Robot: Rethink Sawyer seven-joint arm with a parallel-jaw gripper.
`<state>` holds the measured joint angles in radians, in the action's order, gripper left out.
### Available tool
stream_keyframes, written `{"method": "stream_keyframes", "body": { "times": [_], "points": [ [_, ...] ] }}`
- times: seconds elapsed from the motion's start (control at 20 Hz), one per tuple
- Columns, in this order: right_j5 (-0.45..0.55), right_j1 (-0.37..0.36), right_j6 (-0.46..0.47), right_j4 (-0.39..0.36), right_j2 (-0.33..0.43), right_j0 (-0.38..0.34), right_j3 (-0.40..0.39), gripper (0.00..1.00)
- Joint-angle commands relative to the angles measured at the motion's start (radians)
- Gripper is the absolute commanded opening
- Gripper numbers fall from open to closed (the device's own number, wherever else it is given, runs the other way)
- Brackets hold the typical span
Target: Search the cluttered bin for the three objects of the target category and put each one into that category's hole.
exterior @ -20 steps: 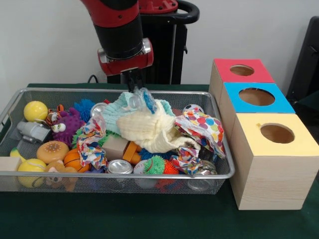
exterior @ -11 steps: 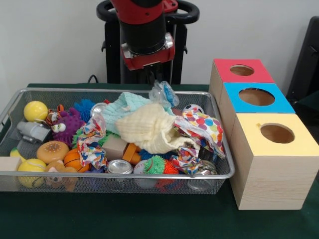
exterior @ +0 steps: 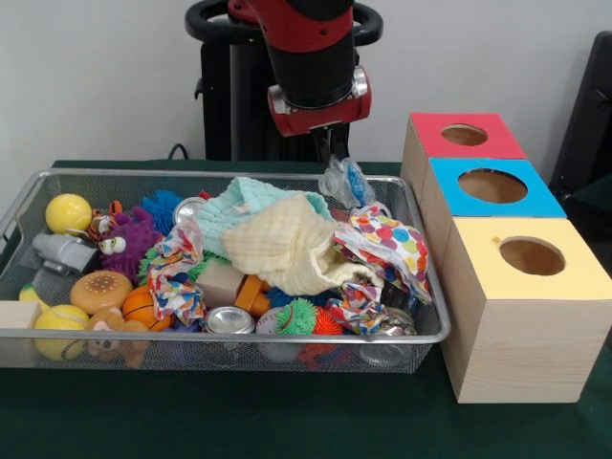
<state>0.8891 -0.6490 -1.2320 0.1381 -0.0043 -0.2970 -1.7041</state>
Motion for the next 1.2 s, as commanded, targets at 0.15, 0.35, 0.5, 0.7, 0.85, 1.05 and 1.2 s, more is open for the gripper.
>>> {"method": "stream_keyframes", "body": {
  "times": [0.15,0.35,0.5,0.7,0.85,1.05,1.2],
  "points": [
    [0.039,0.004,-0.318,0.033,-0.031,0.054,0.008,0.0],
    [0.055,0.006,-0.359,0.045,-0.042,0.083,0.025,0.0],
    [0.055,0.008,-0.396,0.06,-0.05,0.109,0.032,0.0],
    [0.06,0.015,-0.438,0.077,-0.058,0.142,0.051,0.0],
    [0.086,0.026,-0.462,0.096,-0.058,0.149,0.08,0.0],
    [0.09,0.017,-0.488,0.119,-0.055,0.157,0.071,0.0],
    [0.088,0.008,-0.505,0.128,-0.057,0.164,0.062,0.0]
  ]
}}
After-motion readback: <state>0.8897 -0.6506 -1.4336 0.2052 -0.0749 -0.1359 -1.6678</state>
